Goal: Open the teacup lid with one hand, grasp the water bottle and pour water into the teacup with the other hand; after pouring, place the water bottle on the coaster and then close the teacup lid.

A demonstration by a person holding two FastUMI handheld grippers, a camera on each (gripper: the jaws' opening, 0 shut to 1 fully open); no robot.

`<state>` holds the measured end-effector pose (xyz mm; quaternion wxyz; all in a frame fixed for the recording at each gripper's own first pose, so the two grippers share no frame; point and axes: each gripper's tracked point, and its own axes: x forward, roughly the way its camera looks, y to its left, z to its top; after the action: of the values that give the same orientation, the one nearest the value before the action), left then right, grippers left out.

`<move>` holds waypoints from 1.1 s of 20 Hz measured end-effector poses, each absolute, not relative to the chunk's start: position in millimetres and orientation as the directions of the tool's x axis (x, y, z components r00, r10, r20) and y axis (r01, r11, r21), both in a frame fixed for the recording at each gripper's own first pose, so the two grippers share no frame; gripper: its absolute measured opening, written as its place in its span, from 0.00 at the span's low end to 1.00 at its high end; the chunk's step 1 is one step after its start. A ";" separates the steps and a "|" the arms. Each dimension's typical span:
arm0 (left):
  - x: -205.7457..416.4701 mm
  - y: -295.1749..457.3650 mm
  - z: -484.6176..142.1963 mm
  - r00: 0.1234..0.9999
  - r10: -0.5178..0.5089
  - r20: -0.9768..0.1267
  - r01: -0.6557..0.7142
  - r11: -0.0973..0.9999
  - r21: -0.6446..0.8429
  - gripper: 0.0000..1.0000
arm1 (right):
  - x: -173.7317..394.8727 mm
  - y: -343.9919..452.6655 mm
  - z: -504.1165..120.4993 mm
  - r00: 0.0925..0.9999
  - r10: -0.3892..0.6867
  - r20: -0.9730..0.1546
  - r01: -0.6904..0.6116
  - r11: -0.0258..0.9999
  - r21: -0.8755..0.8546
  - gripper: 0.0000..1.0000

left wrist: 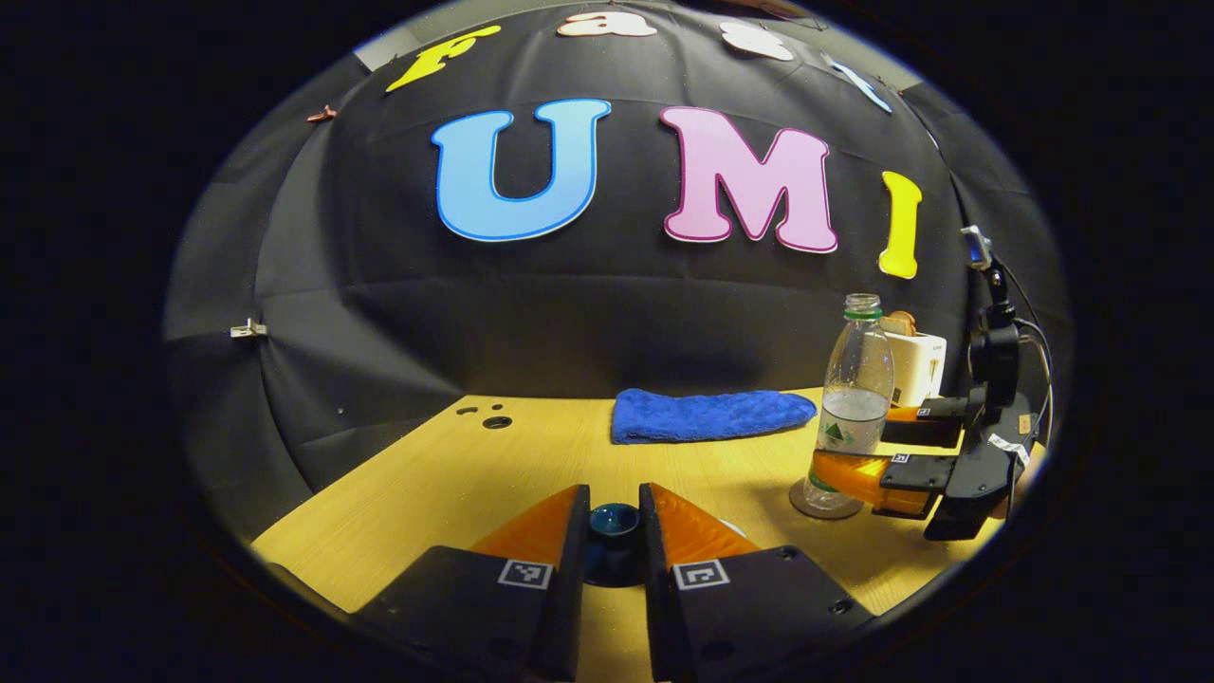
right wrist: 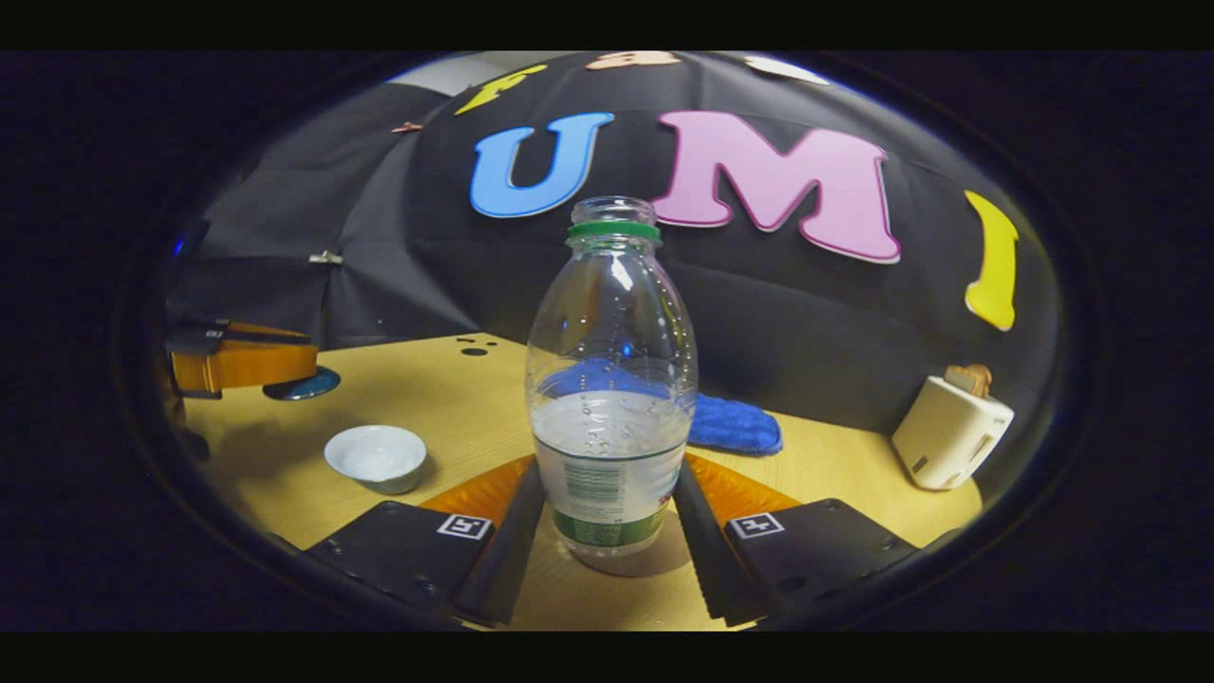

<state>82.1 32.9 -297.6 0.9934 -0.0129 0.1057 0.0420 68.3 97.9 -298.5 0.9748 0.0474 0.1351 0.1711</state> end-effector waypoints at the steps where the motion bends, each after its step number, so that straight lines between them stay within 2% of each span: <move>1: 83.3 30.7 -298.1 0.974 0.079 -0.211 -0.083 0.996 -0.014 0.32 | 70.8 96.4 -303.1 0.907 0.338 -0.252 -0.308 0.939 0.150 0.75; 4: 84.6 23.7 -297.6 0.973 0.075 -0.219 -0.079 0.997 -0.012 0.32 | 77.2 86.9 -312.5 0.911 0.317 -0.263 -0.279 0.945 0.173 0.76; 5: 85.4 22.4 -297.6 0.972 0.075 -0.221 -0.080 0.997 -0.014 0.28 | 78.2 84.0 -315.6 0.909 0.317 -0.270 -0.273 0.943 0.190 0.76; 6: 85.9 20.8 -298.7 0.971 0.076 -0.226 -0.082 0.997 -0.015 0.32 | 78.4 84.1 -317.3 0.906 0.322 -0.274 -0.271 0.940 0.210 0.76; 7: 86.5 19.0 -298.8 0.971 0.075 -0.228 -0.082 0.997 -0.018 0.28 | 78.9 83.9 -317.1 0.907 0.326 -0.267 -0.270 0.936 0.228 0.78; 8: 87.0 17.0 -299.7 0.970 0.075 -0.231 -0.082 0.996 -0.019 0.32 | 79.2 83.7 -317.8 0.904 0.332 -0.270 -0.270 0.932 0.242 0.78; 14: 94.1 3.2 -302.8 0.970 0.060 -0.236 -0.068 0.997 -0.028 0.32 | 72.1 80.4 -329.9 0.886 0.345 -0.310 -0.268 0.927 0.263 0.81; 15: 96.6 0.3 -303.8 0.970 0.055 -0.237 -0.064 0.997 -0.031 0.32 | 69.7 79.9 -332.6 0.884 0.347 -0.315 -0.269 0.926 0.266 0.83; 17: 102.2 -5.4 -308.9 0.969 0.047 -0.242 -0.058 0.998 -0.037 0.32 | 65.5 78.9 -337.9 0.874 0.352 -0.334 -0.265 0.923 0.279 0.96; 22: 113.3 -16.2 -327.6 0.963 0.033 -0.267 -0.044 0.998 -0.038 0.32 | 45.0 70.2 -346.9 0.855 0.358 -0.374 -0.259 0.921 0.290 0.98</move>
<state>113.3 -16.2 -327.6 0.9905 -0.0216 0.1341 0.0194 45.0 70.2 -346.9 0.9562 0.1155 0.2150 0.1613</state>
